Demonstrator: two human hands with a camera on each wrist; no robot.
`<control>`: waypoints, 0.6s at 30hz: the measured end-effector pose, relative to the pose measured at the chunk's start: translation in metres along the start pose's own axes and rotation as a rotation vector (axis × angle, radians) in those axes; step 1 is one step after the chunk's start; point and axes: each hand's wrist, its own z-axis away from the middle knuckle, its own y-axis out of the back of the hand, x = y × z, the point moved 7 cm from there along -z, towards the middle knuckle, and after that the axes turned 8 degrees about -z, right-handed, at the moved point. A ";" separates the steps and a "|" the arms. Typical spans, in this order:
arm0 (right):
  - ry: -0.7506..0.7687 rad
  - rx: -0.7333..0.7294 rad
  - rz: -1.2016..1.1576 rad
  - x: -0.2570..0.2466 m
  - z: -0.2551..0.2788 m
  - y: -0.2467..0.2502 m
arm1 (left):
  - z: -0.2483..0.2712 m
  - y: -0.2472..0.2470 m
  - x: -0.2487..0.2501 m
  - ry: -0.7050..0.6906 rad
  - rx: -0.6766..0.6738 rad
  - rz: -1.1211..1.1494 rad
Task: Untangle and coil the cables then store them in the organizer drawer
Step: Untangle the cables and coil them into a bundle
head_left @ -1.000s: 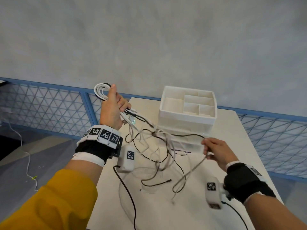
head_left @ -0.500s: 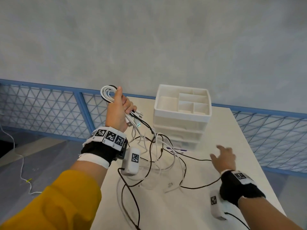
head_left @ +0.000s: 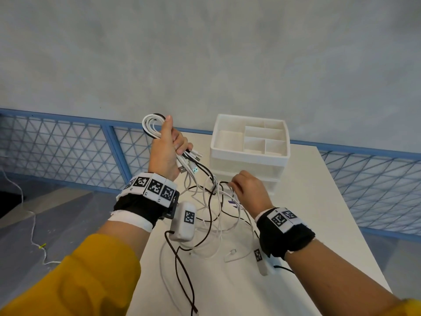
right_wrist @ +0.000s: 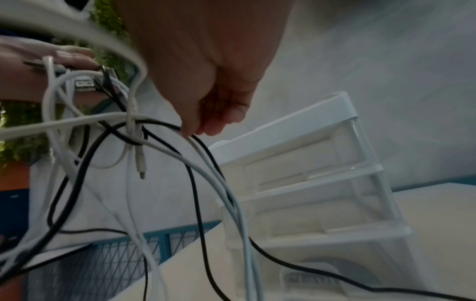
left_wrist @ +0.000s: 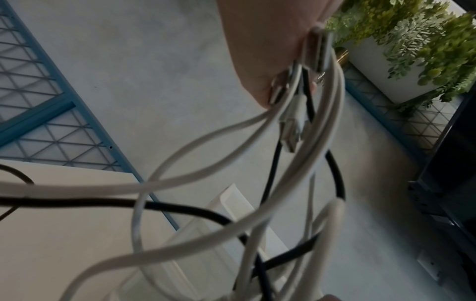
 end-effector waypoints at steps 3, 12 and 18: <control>0.044 -0.022 0.007 -0.001 0.005 -0.003 | 0.000 -0.001 -0.001 -0.005 0.002 -0.005; -0.107 0.028 0.087 0.030 0.020 0.005 | -0.005 -0.006 -0.002 0.007 0.020 0.064; -0.852 -0.267 0.294 0.164 0.106 0.013 | -0.011 0.008 0.007 -0.018 0.049 0.118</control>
